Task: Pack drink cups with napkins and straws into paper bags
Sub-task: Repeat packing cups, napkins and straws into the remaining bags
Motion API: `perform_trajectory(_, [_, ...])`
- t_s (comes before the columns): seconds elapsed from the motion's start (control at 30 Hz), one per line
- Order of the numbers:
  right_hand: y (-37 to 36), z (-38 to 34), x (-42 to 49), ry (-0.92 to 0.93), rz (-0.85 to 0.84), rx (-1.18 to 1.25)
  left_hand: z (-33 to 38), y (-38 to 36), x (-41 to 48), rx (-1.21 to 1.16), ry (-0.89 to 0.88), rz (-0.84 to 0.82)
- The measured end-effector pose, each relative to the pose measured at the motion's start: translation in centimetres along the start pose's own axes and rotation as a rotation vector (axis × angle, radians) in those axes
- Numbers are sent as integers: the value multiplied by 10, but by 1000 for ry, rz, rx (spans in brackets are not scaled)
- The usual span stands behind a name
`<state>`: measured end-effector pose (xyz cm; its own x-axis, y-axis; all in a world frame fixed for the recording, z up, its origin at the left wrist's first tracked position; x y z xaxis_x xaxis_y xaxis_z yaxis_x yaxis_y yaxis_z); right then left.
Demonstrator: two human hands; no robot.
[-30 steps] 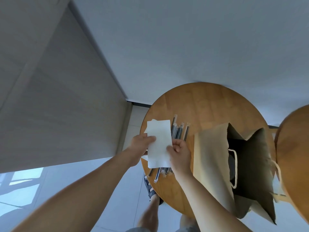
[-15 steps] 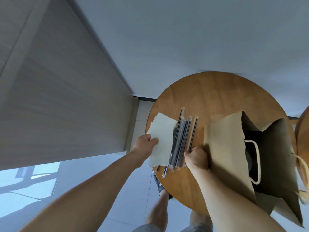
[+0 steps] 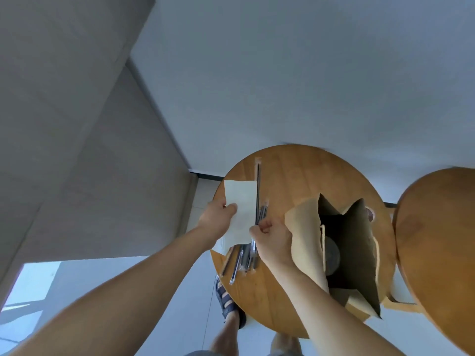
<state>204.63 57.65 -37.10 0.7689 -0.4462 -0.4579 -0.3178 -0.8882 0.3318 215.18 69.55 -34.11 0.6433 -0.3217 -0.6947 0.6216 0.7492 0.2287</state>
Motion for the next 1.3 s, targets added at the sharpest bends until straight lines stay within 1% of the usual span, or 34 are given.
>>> perform_trajectory(0.1, [9,-27,-17,73,-65,-11,30,2,-19,-29,-76,-18])
perform_trajectory(0.23, [27,-49,-33,120,-63,-63,53,1,-41,-117,-152,-48])
perform_trajectory(0.47, [53,-68,-52,204,-57,-133,76,-8,-67,-160,-262,-68])
perform_trajectory(0.6, [71,-83,-56,205,-46,-144,99,-15,-81,-182,-360,-79])
perform_trajectory(0.67, [88,-97,-59,226,-22,-111,117,-16,-90,-204,-426,-87])
perform_trajectory(0.73, [115,-115,-62,291,62,-45,140,-15,-100,-228,-486,-99])
perform_trajectory(0.8, [148,-135,-66,342,140,-49,165,-19,-112,-266,-538,-172])
perform_trajectory(0.83, [163,-143,-69,347,125,-39,177,-23,-118,-281,-557,-230])
perform_trajectory(0.93, [194,-155,-73,343,-68,120,201,-46,-130,-283,-570,-391])
perform_trajectory(1.0, [205,-153,-75,337,-145,182,208,-62,-134,-286,-558,-442])
perform_trajectory(1.17, [221,-135,-71,321,-110,181,206,-89,-126,-313,-493,-482])
perform_trajectory(1.23, [223,-130,-68,299,-112,161,204,-92,-119,-297,-495,-473])
perform_trajectory(1.3, [225,-129,-63,278,-45,127,198,-89,-107,-242,-505,-421])
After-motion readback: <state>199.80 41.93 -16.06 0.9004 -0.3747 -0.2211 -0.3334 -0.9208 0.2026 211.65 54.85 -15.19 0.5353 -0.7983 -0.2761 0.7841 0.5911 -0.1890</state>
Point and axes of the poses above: each hand's wrist, its own x-axis towards the middle knuckle, its own y-axis out of the back of the hand, z = x × y, the point moved 2 cm from there along x, towards the middle knuckle, and after that the axes turned 9 degrees about -z, right-handed, at the moved point
